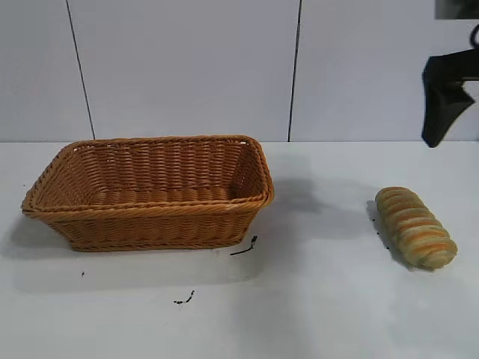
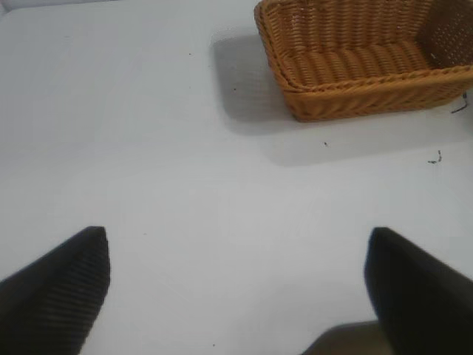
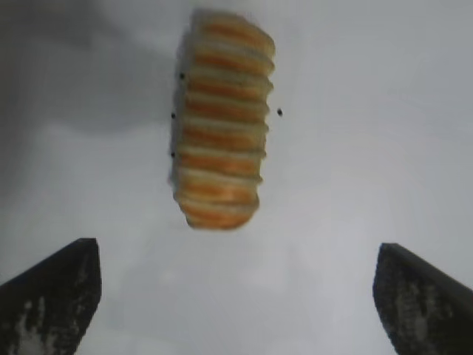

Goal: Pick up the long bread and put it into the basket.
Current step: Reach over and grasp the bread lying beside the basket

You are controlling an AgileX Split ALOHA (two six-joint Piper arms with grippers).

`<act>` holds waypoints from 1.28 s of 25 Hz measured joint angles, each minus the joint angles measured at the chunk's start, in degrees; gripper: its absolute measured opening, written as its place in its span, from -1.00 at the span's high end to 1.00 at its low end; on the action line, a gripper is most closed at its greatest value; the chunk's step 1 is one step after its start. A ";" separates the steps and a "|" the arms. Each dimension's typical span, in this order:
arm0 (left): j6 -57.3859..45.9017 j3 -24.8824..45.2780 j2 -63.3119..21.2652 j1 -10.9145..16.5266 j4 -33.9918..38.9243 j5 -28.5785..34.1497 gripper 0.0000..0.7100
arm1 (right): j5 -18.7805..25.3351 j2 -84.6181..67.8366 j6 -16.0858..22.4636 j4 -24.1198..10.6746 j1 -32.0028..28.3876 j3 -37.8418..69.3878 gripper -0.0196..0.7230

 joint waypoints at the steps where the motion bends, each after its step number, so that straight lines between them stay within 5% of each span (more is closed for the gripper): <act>1: 0.00 0.00 0.00 0.00 0.00 0.00 -0.96 | -0.34 1.21 0.79 0.00 -0.07 -0.12 -0.91; 6: 0.00 0.00 0.00 0.00 0.00 0.00 -0.96 | -2.17 7.02 2.58 -0.21 -1.70 -0.30 -0.90; 32: 0.00 0.00 0.00 0.00 0.00 0.00 -0.96 | -6.55 12.24 -0.43 -0.23 -1.82 -0.42 -0.83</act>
